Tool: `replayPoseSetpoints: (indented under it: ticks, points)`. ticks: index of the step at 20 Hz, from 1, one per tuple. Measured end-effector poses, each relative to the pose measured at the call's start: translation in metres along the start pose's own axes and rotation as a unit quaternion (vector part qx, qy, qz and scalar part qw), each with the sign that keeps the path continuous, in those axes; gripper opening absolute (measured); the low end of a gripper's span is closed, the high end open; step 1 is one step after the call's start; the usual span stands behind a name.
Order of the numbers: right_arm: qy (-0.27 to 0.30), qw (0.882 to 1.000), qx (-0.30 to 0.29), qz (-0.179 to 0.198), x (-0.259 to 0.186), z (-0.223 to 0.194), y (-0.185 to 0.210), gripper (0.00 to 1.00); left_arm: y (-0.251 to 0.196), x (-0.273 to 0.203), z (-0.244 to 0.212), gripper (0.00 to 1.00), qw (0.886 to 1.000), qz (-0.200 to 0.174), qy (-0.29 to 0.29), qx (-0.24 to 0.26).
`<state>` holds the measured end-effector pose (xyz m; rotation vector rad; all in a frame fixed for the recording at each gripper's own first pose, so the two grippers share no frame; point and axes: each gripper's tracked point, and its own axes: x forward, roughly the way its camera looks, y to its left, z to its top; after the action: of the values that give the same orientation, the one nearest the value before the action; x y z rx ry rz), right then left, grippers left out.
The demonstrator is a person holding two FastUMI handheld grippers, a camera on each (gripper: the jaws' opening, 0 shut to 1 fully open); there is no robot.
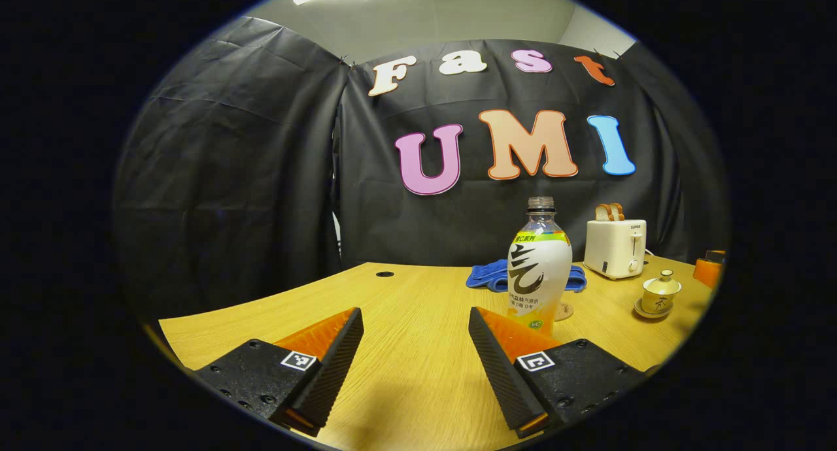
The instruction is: Open the teacup lid with one hand, grasp the water bottle and pour water into the teacup with the other hand; after pouring, place the water bottle on the coaster and then close the teacup lid.
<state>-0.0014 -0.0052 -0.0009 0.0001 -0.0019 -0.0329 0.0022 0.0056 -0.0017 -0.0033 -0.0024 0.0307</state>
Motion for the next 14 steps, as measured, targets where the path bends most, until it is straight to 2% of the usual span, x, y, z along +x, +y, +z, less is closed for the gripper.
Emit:
replayPoseSetpoints:
  ticks: [14]
  points:
    - [-0.001,1.000,0.000,0.012,0.0013,0.0000,0.0030,1.00,-0.0016,0.0015,0.0000,0.95,1.000,0.000,-0.001,0.000]
